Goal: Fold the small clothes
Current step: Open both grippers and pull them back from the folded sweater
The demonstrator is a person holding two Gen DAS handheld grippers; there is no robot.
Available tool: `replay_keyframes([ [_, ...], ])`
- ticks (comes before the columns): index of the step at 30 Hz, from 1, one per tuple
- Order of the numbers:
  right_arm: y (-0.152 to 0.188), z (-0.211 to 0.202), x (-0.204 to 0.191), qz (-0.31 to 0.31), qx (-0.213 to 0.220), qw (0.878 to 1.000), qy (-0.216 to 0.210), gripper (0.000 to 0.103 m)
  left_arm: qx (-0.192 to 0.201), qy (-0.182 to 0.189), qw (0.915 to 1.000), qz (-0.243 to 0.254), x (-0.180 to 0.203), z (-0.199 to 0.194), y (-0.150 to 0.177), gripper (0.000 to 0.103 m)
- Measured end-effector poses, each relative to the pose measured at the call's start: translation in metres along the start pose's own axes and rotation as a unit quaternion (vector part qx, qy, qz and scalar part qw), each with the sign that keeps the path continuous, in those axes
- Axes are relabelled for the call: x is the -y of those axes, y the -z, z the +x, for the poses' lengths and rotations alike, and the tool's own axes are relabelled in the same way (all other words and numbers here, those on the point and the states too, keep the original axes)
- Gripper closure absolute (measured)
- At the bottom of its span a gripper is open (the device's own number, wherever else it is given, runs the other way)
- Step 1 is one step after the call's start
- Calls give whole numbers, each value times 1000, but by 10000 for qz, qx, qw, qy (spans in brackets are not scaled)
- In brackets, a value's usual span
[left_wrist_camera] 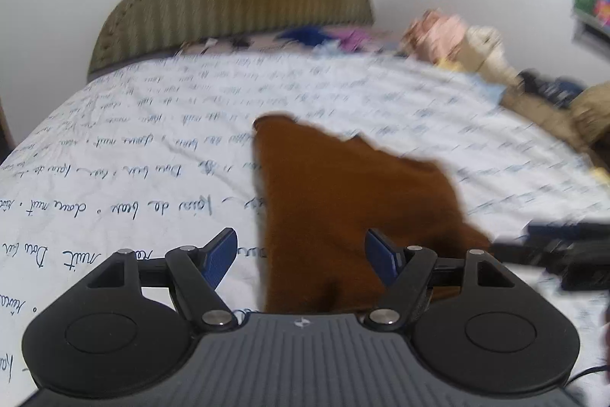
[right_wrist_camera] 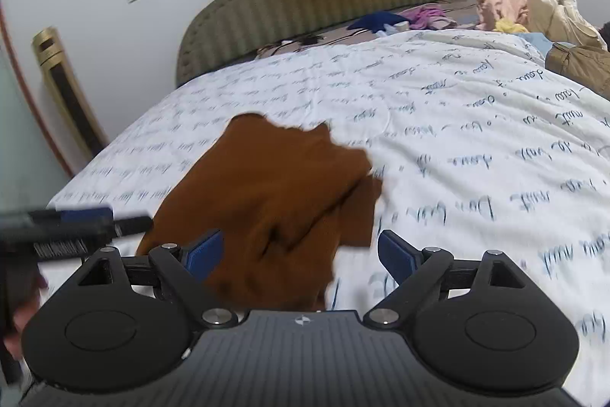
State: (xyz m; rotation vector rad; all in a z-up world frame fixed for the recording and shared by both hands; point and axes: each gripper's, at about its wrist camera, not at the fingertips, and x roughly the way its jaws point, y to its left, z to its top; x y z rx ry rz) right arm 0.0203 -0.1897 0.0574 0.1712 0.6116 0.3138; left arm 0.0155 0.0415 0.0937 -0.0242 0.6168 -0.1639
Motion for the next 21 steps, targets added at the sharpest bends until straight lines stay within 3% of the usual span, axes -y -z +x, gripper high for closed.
replay_keyframes([
  [3,18,-13,-10,-31,-37,9999,-107,16,407,-30,9991,-110,-4,-33,4,18],
  [8,37,-26,-24,-110,-111,9996,-247,16,757,-130,9970,50,-5,-68,11,11],
  [10,43,-28,-31,-189,-159,9994,-262,16,841,-229,9962,-19,-7,-75,14,0],
  [21,60,-39,-41,-280,-212,9991,-219,15,857,-390,9948,-378,-23,-75,32,0],
])
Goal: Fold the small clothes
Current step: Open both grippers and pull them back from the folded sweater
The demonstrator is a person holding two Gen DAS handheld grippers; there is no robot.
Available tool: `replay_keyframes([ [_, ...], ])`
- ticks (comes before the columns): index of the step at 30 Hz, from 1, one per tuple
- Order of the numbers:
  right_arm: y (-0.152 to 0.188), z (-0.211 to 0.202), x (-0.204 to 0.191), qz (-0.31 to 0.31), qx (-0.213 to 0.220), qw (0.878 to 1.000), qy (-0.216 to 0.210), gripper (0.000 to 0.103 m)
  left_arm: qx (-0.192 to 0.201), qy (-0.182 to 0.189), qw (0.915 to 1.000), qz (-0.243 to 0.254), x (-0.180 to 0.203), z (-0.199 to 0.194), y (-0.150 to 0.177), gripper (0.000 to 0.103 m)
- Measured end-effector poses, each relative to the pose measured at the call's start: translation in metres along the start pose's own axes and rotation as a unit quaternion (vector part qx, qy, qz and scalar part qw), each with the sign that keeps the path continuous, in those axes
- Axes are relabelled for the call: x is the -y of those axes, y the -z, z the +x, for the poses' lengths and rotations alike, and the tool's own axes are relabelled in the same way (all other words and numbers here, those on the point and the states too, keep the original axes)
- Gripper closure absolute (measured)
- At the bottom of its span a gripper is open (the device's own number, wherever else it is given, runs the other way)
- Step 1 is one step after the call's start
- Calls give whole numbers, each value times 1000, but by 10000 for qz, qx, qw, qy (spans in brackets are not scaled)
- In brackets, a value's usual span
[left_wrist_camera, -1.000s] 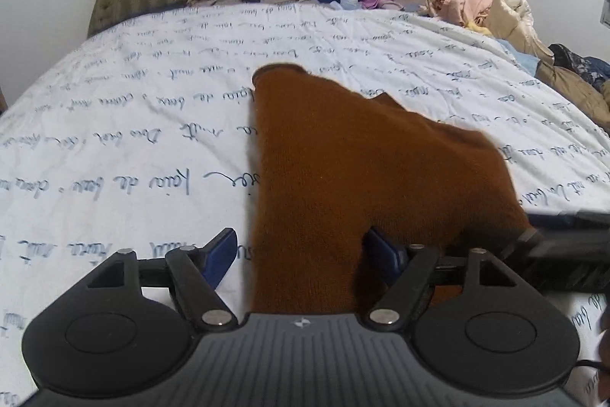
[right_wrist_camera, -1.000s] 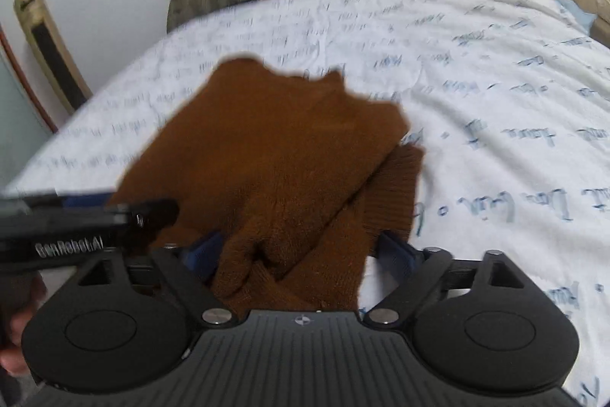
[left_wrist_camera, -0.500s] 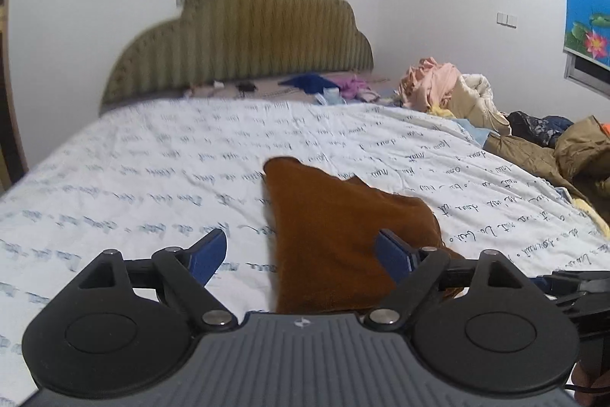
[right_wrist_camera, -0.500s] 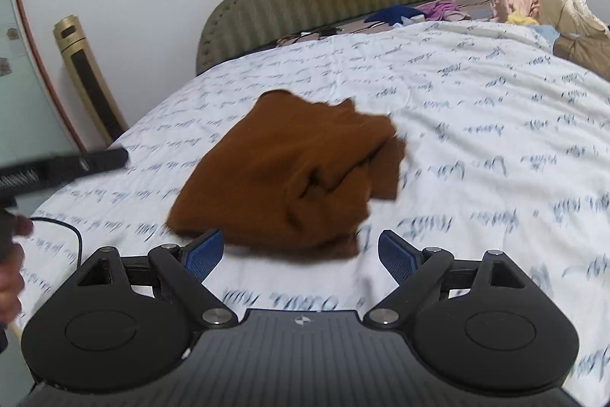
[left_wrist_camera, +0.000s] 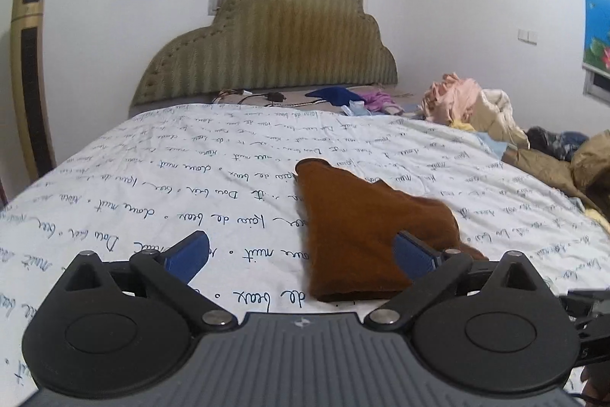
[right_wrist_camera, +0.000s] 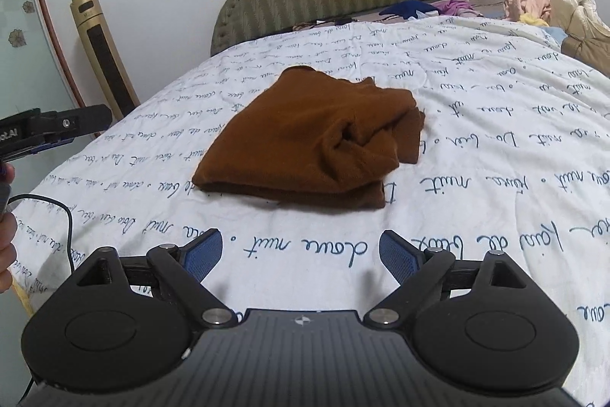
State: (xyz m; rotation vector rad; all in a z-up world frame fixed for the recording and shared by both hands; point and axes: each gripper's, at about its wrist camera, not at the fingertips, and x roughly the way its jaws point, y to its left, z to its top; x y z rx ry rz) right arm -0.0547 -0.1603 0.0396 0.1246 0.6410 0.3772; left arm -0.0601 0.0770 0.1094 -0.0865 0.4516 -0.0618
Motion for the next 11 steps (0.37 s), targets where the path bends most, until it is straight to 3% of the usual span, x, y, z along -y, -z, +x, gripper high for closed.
replay_keyframes([
  [11,5,7,-5,-65,-82,9999,-21,13,-100,-151,9998,-50,-3,7,5,0],
])
